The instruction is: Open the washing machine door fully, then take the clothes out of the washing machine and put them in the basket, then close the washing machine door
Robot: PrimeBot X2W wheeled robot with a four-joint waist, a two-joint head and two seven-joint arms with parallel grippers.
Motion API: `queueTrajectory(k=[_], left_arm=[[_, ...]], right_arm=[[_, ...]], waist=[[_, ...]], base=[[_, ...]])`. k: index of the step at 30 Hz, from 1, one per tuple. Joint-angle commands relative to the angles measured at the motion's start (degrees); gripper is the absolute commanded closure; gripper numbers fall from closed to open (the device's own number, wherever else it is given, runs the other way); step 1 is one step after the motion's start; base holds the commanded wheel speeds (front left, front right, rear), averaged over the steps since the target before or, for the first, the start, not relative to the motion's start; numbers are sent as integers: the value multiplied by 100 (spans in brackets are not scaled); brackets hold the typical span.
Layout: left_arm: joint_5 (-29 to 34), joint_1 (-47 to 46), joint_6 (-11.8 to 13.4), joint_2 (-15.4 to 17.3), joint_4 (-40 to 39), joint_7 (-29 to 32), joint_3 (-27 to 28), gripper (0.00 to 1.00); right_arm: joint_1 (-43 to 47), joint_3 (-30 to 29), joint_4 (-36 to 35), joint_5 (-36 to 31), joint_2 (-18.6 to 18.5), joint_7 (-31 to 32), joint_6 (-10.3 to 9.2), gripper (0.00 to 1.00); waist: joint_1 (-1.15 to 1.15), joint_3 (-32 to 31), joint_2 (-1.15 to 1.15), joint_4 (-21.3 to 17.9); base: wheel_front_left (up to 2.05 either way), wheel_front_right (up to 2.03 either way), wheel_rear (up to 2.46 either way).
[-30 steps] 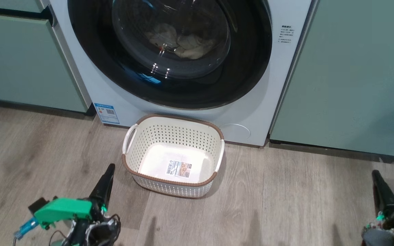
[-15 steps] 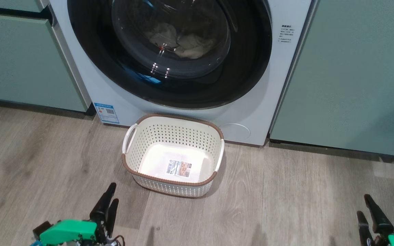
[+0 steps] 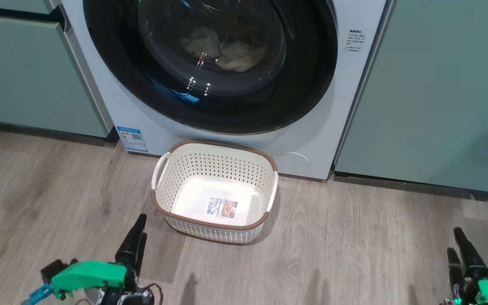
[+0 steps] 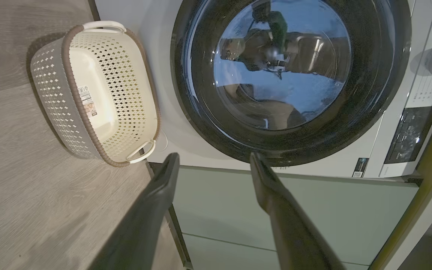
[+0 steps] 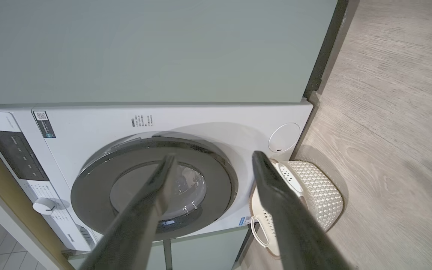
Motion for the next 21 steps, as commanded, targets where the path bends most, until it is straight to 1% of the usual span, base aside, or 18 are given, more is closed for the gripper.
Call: queueTrajectory(k=[1,13,19,21], left_arm=[[131,-321,-3,55,-233,-64,10,0],[759,-468,-4,71,-396,-266,-53,0],[1195,-539,-5,80,-456,-367,-61,0],[1448,-576,-5,82,-484,-418,-56,0]], right_arm=[[-317,30,-241,-108,-48,-60,5,0],[-409,76,-462,-727,-61,-263,7,0],[-458,120,-572,-1131,-67,-364,8,0],[-483,141,-618,-1383,-71,-415,8,0]], waist=[[0,2,0,0],[0,22,0,9],[0,26,0,10],[0,29,0,11]], base=[[0,0,0],[0,0,0],[0,0,0],[0,0,0]])
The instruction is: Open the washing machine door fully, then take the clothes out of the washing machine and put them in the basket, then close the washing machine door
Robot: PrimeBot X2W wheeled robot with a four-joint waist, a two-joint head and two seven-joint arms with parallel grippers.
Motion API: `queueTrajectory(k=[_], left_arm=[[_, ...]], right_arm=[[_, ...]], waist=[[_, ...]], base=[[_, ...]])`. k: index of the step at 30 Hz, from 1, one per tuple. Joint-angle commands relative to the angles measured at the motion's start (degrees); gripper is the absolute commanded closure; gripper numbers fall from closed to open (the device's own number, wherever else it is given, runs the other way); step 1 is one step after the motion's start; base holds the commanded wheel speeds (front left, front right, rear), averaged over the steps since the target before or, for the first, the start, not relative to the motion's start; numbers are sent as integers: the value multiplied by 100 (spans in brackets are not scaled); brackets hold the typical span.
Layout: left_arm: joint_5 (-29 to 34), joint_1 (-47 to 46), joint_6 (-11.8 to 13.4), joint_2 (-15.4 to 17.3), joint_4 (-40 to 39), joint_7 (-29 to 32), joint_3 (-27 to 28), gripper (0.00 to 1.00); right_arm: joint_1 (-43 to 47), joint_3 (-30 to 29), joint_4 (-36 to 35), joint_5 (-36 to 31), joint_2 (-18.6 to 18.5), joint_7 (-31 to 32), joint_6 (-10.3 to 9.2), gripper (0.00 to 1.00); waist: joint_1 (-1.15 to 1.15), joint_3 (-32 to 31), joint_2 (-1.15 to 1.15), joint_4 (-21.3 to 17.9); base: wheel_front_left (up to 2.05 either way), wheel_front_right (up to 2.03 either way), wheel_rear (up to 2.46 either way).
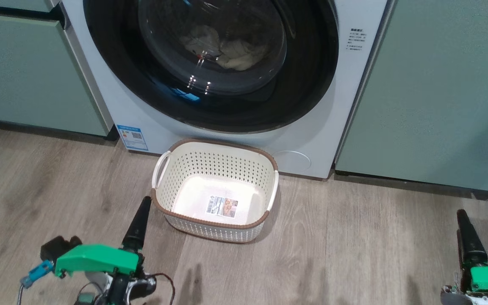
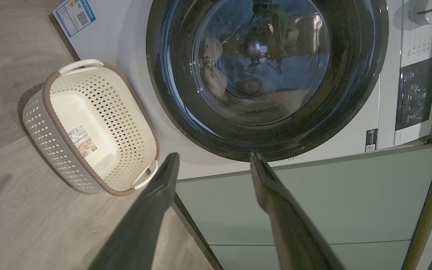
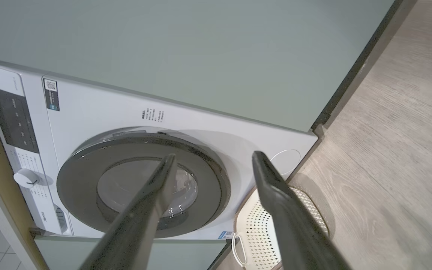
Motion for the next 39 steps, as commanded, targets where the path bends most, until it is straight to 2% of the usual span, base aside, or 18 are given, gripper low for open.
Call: queueTrajectory(k=[1,27,39], left_arm=[[194,-372,-5,76,-235,-72,62,0],[2588,-721,-6,58,-430,-494,256,0],[3726,-880,105,63,-473,-697,193,0]], right_arm=[[-357,75,-256,-190,-71,-76,9,0],[-597,81,-678,-2868,-97,-499,13,0],[-679,45,-759,-4153,-110,-702,15,0]], waist=[[0,3,0,1],[0,65,0,20],[0,86,0,21]], base=[[0,0,0],[0,0,0],[0,0,0]])
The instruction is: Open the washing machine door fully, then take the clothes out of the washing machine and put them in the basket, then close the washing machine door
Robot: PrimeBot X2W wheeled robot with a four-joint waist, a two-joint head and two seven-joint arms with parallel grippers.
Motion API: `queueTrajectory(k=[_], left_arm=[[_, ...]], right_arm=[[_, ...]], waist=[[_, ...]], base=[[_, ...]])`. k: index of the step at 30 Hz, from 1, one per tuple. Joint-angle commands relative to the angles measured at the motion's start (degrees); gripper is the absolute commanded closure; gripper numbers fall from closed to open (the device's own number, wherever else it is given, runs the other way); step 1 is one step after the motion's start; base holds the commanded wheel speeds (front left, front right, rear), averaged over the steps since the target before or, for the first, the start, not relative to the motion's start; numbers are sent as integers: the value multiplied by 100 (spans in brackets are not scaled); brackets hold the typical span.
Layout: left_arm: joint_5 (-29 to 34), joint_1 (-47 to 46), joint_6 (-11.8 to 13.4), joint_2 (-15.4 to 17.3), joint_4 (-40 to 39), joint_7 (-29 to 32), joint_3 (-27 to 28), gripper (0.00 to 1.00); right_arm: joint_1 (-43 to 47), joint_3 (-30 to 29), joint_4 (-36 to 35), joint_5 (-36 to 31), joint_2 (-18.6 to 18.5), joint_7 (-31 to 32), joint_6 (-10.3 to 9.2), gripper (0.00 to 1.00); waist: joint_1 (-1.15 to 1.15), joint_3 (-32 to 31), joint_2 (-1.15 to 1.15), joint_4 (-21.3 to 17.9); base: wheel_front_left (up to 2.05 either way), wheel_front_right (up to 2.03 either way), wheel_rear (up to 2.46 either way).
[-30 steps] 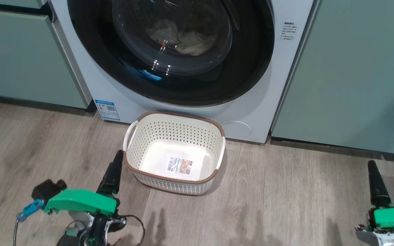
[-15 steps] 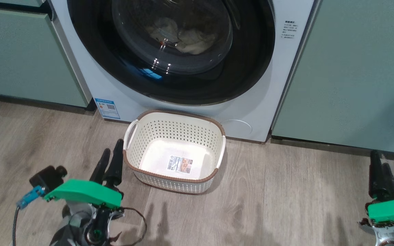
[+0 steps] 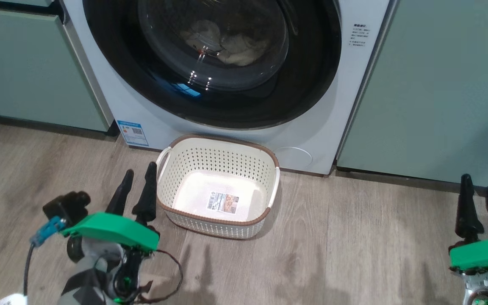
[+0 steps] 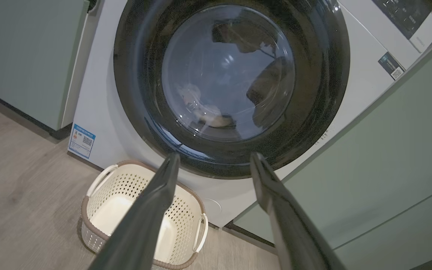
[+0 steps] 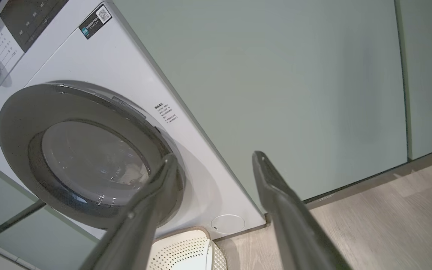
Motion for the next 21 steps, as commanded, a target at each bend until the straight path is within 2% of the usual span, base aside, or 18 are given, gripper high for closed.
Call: queueTrajectory(k=[1,21], left_arm=[[252,-354,59,67,-237,-75,103,0],[1702,-582,155,77,-236,-396,64,0]], right_arm=[[-339,70,-221,-249,-106,-84,14,0],[-509,84,-259,-1838,-126,-405,17,0]], waist=[[0,-1,0,-1],[0,4,0,-6]], base=[[0,0,0],[0,0,0]])
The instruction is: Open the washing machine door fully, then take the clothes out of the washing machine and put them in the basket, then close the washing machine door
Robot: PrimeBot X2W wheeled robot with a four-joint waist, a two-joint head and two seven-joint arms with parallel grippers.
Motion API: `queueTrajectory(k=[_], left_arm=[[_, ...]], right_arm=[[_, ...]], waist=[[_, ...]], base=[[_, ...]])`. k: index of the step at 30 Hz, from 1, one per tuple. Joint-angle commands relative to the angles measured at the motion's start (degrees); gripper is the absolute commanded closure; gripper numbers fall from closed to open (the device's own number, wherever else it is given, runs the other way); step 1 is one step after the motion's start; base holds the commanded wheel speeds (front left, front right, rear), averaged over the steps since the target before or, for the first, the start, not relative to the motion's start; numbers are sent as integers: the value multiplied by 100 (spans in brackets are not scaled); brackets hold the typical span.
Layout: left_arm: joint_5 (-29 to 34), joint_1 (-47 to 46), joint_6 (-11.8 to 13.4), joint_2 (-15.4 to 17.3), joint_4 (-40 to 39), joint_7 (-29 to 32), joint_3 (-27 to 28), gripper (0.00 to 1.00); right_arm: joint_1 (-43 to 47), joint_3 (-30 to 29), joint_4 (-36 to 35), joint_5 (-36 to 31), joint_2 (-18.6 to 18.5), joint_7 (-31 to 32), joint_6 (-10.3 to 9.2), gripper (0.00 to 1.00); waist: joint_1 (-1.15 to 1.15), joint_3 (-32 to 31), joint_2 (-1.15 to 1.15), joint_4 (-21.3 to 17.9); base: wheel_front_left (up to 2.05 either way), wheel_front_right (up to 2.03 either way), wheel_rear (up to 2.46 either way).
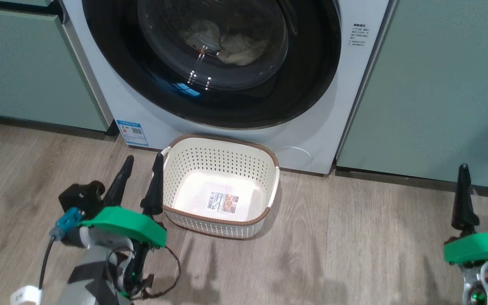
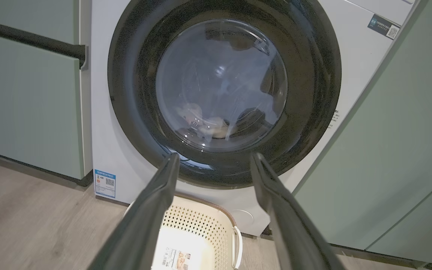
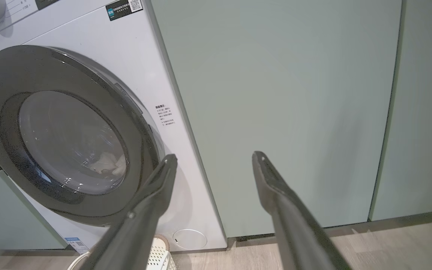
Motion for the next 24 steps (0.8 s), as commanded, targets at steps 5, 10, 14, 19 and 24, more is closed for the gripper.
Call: queueTrajectory(k=[5,10,14,19,24], left_arm=[[418,-464,56,78,-234,-154,117,0],[743,-522,69,81,-224,-238,117,0],[1009,-559,82,83,-232,-306,101,0],[1333,-613,94,85,-265,-390,92,0],[1341,-634,75,86,-205,-422,106,0]], right_arm=[[-425,85,-255,-447,-121,-145,17,0],[-457,94,-253,-791,-126,-229,18,0],[-478,96,-241,-1035,-130,-297,19,0],[-507,111,-229,-1295,-136,-382,20,0],[-507,114,-158,-1227,-138,-413,20,0]], waist=[[0,19,0,7],[0,9,0,11],[0,-4,0,13],[0,-9,0,12],[0,-8,0,12]], base=[[0,0,0],[0,0,0],[0,0,0],[0,0,0],[0,0,0]])
